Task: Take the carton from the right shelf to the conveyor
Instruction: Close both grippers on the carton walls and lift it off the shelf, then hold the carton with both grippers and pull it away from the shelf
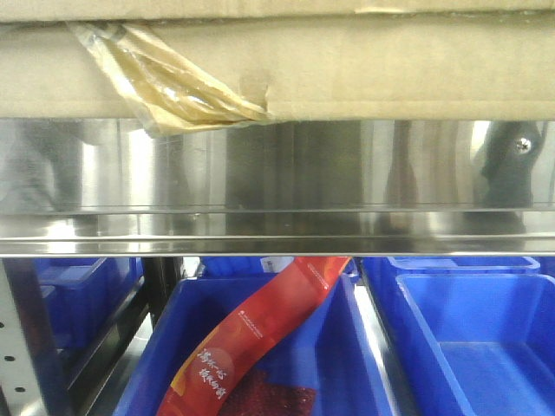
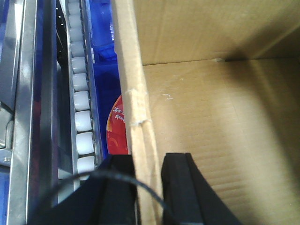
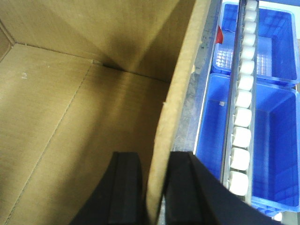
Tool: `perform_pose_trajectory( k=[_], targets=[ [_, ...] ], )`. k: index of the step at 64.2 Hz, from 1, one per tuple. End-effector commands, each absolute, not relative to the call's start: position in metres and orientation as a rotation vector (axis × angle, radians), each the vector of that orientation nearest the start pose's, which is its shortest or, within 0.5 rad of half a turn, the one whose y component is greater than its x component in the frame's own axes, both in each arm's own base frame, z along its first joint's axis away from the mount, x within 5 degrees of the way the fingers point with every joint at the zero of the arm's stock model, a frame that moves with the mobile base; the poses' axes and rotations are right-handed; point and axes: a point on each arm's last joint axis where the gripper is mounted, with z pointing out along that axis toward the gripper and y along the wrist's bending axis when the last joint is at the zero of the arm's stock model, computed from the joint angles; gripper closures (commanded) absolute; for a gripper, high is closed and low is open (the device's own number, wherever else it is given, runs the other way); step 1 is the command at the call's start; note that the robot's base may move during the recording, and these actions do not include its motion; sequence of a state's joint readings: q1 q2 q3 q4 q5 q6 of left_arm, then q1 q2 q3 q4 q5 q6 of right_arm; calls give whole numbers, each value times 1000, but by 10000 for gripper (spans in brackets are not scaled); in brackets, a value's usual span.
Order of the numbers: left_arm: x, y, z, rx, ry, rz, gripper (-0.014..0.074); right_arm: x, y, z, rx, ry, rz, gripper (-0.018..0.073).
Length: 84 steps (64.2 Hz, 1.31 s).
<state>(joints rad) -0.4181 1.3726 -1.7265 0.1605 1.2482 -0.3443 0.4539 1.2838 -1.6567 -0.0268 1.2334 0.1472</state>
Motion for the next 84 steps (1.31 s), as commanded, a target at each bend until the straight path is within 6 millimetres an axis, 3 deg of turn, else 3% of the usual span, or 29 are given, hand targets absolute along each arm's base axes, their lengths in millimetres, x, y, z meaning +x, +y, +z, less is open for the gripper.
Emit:
perform_pose_trajectory(
  k=[1,84],
  targets=[
    [243,-90,476,71,2319,-149,616,209,98,478,-380,2292,242,627],
    [243,-90,476,71,2318,-146,616,211,99,477,-380,2291,242,627]
  ],
)
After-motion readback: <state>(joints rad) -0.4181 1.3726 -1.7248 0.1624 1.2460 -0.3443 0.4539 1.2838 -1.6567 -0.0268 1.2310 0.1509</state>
